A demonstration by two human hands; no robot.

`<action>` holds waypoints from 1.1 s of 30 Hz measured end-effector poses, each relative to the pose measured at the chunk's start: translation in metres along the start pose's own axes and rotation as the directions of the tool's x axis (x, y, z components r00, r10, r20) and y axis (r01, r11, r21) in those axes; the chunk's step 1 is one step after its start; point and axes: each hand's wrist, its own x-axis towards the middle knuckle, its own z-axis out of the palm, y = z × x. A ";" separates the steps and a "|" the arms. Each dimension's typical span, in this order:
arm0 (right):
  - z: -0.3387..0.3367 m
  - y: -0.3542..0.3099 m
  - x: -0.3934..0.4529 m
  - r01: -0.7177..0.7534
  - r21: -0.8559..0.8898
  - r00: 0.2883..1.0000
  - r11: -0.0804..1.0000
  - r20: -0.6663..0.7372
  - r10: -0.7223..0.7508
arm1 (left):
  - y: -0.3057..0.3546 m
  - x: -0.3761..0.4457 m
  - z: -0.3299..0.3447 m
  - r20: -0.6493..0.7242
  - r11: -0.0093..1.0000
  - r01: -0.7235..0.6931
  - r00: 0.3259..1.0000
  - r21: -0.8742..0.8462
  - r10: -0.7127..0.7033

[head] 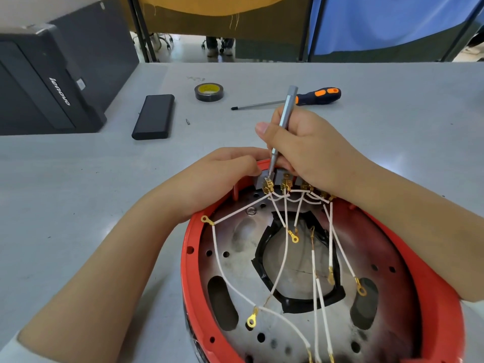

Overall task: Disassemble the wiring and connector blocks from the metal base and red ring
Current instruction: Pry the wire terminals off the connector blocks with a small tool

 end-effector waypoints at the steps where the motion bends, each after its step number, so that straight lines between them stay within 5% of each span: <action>1: 0.000 -0.001 0.000 -0.003 -0.006 1.000 1.000 0.008 0.003 | 0.000 0.000 0.000 0.001 1.000 -0.004 1.000 -0.006 0.004; 5: 0.001 -0.004 -0.003 -0.006 -0.104 0.999 0.995 0.047 0.011 | 0.000 0.000 0.001 -0.010 0.999 -0.033 0.999 0.009 0.033; 11: -0.006 -0.004 -0.005 -0.032 0.291 0.999 0.956 0.008 0.031 | 0.000 0.000 0.001 0.000 1.000 0.000 1.000 -0.020 0.000; 17: -0.019 -0.011 -0.009 0.153 0.381 0.988 0.912 -0.079 -0.133 | -0.004 0.001 0.001 -0.036 0.991 0.111 0.993 -0.080 -0.114; 21: -0.034 -0.015 -0.015 0.180 0.275 0.983 0.944 -0.023 -0.181 | -0.002 -0.002 0.003 -0.040 0.988 0.134 0.990 -0.074 -0.137; 27: -0.047 -0.009 -0.046 0.059 -0.077 0.973 0.995 0.228 -0.040 | 0.002 -0.004 0.006 -0.083 0.989 0.147 0.985 -0.022 -0.149; 33: -0.033 -0.008 -0.073 0.127 -0.475 0.959 0.871 0.284 0.015 | 0.002 -0.006 0.006 -0.114 0.991 0.131 0.985 -0.005 -0.131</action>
